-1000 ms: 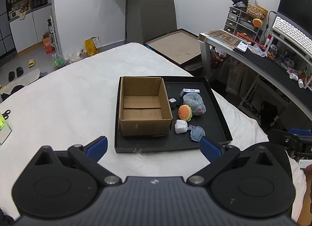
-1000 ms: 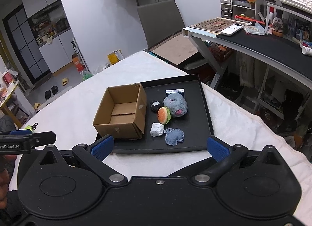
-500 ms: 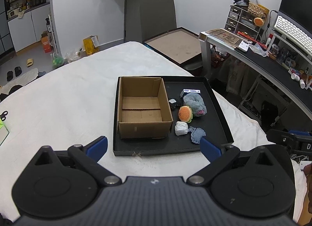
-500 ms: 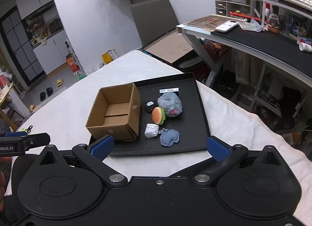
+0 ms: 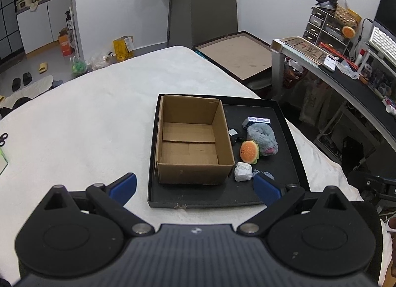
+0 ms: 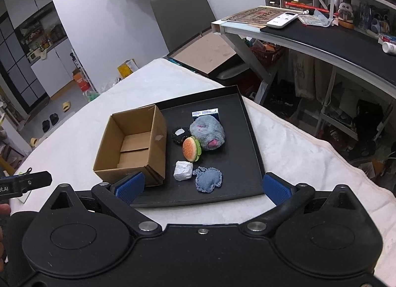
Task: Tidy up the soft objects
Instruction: 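Reach the right gripper to the grey plush mouse and grasp it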
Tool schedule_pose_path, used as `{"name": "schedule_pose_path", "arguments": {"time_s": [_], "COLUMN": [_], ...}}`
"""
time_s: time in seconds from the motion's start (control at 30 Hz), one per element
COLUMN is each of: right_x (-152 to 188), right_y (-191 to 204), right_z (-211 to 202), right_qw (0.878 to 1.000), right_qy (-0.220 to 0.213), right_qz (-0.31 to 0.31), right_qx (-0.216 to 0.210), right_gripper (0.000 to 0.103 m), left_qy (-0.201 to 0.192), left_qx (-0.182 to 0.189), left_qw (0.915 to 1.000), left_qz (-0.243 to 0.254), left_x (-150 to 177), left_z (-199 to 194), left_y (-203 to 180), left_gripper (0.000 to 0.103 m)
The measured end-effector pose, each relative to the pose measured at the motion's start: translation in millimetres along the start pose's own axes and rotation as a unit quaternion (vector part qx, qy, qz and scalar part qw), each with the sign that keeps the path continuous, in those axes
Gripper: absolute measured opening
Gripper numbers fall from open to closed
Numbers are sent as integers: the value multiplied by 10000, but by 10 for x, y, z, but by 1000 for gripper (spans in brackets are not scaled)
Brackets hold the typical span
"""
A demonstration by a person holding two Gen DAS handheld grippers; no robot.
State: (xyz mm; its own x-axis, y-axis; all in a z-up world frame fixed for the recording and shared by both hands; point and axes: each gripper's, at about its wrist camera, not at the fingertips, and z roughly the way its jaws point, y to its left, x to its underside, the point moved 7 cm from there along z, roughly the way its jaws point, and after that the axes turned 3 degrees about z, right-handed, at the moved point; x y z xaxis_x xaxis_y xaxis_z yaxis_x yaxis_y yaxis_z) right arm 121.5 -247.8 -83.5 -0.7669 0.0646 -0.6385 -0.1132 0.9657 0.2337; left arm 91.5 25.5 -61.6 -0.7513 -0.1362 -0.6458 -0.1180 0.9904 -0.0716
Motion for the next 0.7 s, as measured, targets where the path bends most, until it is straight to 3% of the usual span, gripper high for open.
{"name": "schedule_pose_path", "arguments": {"time_s": [0.7], "right_x": [-202], "right_y": [-170], "right_z": [802], "right_qw": [9985], "right_qy": [83], "right_qz": [496], "right_qx": [-207], "right_gripper": [102], "left_qy": [175], "left_qx": [-88], "left_qw": [9991], "left_qz": [-378], "left_x": [-213], "left_z": [883], "left_y": [238], "left_gripper": [98]}}
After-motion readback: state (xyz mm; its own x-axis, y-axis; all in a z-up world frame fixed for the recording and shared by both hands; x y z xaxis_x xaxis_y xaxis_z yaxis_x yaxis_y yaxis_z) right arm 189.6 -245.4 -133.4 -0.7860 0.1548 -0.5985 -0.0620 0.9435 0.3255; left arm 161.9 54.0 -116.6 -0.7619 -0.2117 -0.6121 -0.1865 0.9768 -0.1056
